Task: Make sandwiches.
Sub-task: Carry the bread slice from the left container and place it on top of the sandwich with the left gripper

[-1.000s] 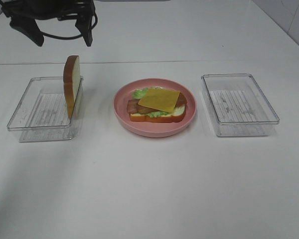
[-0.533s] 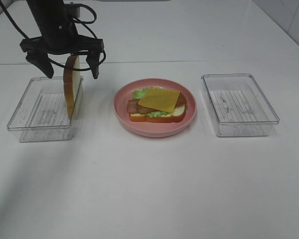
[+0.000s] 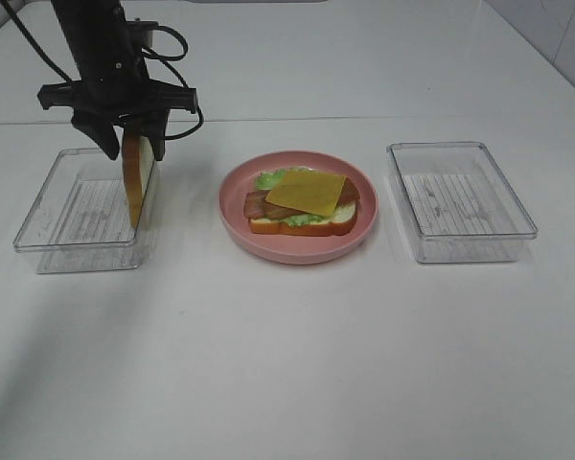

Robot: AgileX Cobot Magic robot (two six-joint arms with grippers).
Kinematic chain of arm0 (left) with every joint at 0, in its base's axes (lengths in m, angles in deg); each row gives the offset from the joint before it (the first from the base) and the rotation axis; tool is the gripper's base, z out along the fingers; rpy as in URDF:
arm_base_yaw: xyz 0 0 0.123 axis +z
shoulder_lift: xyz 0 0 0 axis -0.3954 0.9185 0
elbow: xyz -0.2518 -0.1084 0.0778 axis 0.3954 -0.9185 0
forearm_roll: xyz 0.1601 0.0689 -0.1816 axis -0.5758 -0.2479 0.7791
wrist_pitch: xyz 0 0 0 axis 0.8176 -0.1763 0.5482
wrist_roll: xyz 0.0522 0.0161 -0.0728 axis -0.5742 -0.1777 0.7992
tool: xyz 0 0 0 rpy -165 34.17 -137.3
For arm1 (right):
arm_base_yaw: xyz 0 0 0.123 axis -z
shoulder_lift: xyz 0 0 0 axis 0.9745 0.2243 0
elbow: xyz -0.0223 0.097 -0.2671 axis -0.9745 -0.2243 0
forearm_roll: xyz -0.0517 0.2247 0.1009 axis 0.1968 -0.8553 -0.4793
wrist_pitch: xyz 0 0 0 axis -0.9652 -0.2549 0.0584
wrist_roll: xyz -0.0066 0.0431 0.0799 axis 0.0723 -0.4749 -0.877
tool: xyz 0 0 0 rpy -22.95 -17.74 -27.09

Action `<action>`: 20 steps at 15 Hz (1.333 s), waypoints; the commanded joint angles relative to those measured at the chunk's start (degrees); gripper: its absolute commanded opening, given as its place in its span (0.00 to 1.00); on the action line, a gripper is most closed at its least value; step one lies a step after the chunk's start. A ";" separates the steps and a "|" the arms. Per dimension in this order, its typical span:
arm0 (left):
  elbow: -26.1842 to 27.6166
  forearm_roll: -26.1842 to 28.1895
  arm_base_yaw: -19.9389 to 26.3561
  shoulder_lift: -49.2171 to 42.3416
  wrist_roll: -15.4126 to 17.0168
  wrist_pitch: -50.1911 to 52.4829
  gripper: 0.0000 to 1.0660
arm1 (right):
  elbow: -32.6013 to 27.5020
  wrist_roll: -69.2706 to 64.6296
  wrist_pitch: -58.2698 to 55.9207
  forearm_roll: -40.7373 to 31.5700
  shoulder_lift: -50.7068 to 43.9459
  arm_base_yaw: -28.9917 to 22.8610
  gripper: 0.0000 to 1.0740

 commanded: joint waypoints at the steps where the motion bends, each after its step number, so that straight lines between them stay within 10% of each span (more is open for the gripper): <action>1: -0.17 -1.15 0.00 -0.52 0.63 -5.50 0.12 | 0.29 0.52 0.17 0.00 -1.78 0.34 0.92; 2: -0.17 -1.26 0.00 -0.69 0.63 -5.56 0.00 | 0.29 0.52 0.17 0.00 -1.78 0.34 0.92; 12: 1.95 -0.86 -0.17 -10.54 0.74 -5.33 0.00 | 0.29 0.52 0.17 0.00 -1.78 0.34 0.92; 15: 4.01 8.82 -0.17 -11.17 -2.81 -1.83 0.00 | 0.29 0.52 0.17 0.00 -1.78 0.34 0.92; 20: 4.01 39.48 -0.69 -7.05 -14.32 4.07 0.00 | 0.29 0.52 0.17 0.00 -1.78 0.34 0.92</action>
